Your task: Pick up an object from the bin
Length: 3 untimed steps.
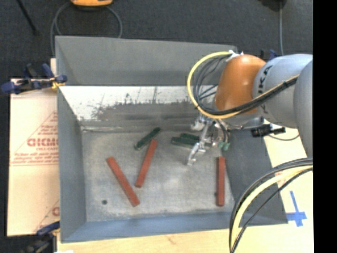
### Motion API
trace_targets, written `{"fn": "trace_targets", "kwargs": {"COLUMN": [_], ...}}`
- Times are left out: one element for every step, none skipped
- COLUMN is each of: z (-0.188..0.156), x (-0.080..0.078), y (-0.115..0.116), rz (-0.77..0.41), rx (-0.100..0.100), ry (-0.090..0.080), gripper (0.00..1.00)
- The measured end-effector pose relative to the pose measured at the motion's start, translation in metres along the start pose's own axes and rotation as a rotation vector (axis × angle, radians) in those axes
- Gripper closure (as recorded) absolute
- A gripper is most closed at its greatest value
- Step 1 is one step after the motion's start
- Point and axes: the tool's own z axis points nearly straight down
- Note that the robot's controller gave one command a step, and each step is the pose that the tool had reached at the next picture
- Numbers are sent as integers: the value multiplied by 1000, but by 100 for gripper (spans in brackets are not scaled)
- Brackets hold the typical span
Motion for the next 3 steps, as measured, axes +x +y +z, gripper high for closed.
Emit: {"fn": "trace_targets", "kwargs": {"z": [16,16,13], "x": [-10,-10,-9], "y": [-3,-3,-3], "rz": [88,88,87], "rx": [-4,-3,-3], "ry": [1,1,4], "gripper": [100,100,100]}}
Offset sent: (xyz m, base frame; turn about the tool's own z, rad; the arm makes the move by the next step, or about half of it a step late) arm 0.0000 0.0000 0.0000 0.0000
